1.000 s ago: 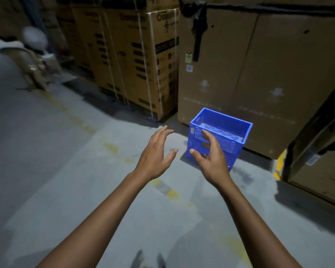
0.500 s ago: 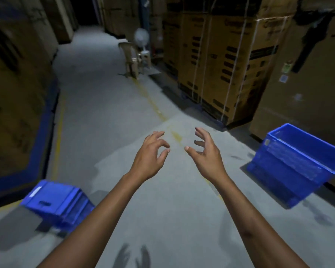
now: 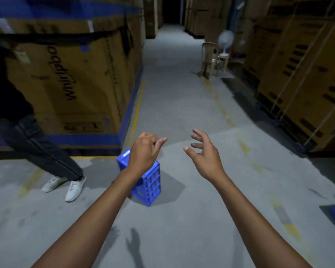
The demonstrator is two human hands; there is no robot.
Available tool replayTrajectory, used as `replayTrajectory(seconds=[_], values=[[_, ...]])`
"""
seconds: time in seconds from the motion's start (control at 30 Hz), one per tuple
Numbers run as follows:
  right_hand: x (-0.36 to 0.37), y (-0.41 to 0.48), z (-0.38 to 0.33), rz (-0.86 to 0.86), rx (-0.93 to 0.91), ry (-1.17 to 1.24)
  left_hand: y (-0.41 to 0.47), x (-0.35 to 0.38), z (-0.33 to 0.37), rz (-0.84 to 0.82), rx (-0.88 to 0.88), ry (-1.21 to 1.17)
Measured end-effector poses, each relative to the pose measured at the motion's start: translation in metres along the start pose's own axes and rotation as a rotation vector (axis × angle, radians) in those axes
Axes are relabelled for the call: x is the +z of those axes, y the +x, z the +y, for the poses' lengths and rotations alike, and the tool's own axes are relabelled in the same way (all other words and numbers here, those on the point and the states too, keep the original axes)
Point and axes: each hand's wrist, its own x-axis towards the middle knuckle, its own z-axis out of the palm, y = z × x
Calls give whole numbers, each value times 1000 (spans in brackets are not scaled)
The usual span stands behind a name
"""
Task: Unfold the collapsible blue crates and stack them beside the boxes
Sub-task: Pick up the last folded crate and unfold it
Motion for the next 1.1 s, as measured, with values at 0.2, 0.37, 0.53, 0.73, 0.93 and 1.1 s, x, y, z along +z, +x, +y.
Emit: replayTrajectory(seconds=[0.2, 0.37, 0.53, 0.73, 0.93, 1.1], values=[[77, 31, -10, -105, -47, -28, -2, -44, -70, 26, -124, 74], [131, 80, 3, -140, -35, -34, 16, -48, -131, -12, -248, 86], [183, 137, 39, -149, -16, -74, 47, -37, -189, -96, -270, 133], [229, 195, 94, -184, 52, -189, 86, 0, -255, -305, -275, 155], [262, 226, 146, -232, 134, -321, 94, 48, -309, -524, -305, 136], [301, 227, 196, -234, 283, -407, 87, 88, -363, -607, -280, 133]])
